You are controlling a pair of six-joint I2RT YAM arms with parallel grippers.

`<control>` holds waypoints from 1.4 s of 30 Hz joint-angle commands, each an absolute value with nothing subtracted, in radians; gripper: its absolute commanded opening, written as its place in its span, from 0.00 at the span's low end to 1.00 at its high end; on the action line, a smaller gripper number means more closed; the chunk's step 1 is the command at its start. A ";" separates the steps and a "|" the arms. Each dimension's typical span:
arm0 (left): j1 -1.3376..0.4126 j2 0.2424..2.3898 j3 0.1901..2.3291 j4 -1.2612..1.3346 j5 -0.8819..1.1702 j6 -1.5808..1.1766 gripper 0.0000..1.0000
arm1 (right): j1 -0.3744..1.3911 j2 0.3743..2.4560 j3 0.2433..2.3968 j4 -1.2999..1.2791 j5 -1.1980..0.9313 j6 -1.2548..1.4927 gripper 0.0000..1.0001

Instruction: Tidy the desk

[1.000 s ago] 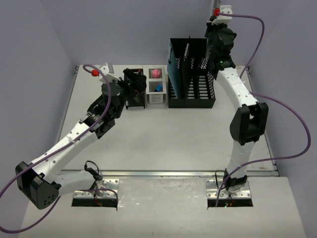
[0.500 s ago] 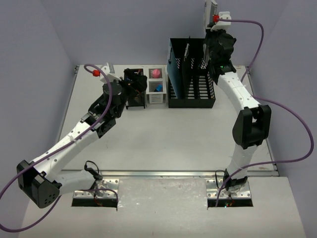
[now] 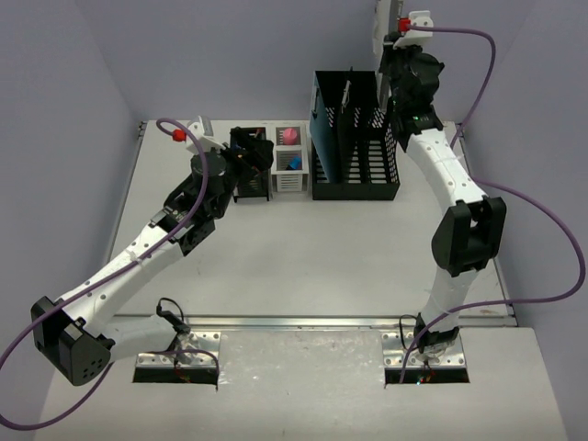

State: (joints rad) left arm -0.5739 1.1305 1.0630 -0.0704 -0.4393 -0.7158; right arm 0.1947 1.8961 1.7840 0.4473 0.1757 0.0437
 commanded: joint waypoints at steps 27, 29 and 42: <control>-0.558 1.126 1.065 -0.018 -0.411 -0.732 1.00 | 0.187 1.862 1.910 0.681 0.175 -0.048 0.01; -0.558 1.126 1.065 -0.017 -0.414 -0.730 1.00 | 0.173 1.862 1.910 0.683 0.181 -0.041 0.01; -0.558 1.144 1.072 -0.018 -0.408 -0.729 1.00 | 0.133 1.853 1.819 0.703 0.184 -0.006 0.01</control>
State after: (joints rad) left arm -0.5720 1.1378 1.0630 -0.0700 -0.4168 -0.7235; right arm 0.1371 1.8977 1.8156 0.5014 0.1780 -0.0227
